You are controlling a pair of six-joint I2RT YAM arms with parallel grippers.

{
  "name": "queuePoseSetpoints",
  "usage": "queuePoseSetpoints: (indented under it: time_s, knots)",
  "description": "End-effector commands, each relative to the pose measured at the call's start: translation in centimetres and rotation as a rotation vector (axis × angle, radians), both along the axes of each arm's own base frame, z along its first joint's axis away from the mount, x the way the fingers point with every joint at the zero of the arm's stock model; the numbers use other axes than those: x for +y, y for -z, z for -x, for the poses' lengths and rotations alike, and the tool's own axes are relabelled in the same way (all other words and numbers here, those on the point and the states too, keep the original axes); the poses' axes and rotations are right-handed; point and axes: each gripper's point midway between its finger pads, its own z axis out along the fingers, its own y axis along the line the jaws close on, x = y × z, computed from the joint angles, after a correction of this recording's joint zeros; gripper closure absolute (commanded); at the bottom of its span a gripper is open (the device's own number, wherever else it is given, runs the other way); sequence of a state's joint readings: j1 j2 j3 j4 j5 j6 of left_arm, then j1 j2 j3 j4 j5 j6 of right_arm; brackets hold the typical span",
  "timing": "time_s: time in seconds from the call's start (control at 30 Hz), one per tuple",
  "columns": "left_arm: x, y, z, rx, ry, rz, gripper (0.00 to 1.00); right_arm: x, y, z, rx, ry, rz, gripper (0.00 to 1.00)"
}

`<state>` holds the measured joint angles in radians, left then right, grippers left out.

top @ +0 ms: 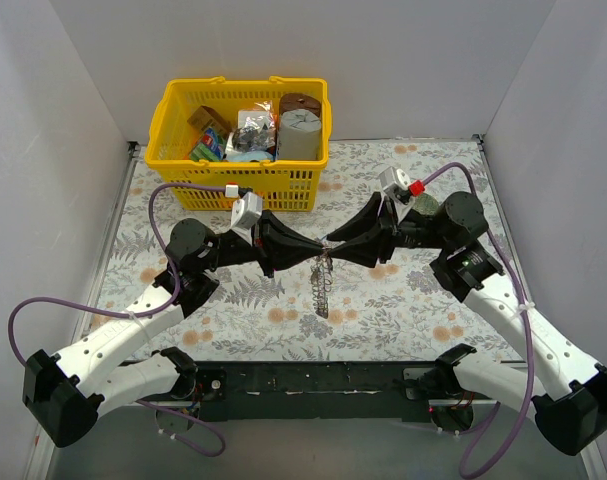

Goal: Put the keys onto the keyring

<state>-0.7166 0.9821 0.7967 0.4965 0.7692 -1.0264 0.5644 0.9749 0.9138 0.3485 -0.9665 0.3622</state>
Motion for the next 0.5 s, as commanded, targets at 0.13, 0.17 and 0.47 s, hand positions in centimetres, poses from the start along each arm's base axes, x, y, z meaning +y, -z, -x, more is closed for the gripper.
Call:
queuePoseSetpoints:
  time_s: [0.13, 0.17, 0.47]
  knots:
    - [0.6, -3.5, 0.9, -0.081, 0.006, 0.072, 1.00, 0.5, 0.0, 0.5, -0.027, -0.026, -0.022, 0.65]
    - [0.7, -3.6, 1.0, -0.083, 0.006, 0.074, 1.00, 0.5, 0.1, 0.6, -0.024, -0.029, -0.020, 0.69]
    - [0.5, -3.6, 1.2, -0.080, 0.027, 0.060, 1.00, 1.0, 0.3, 0.0, 0.019, -0.025, 0.003, 0.99]
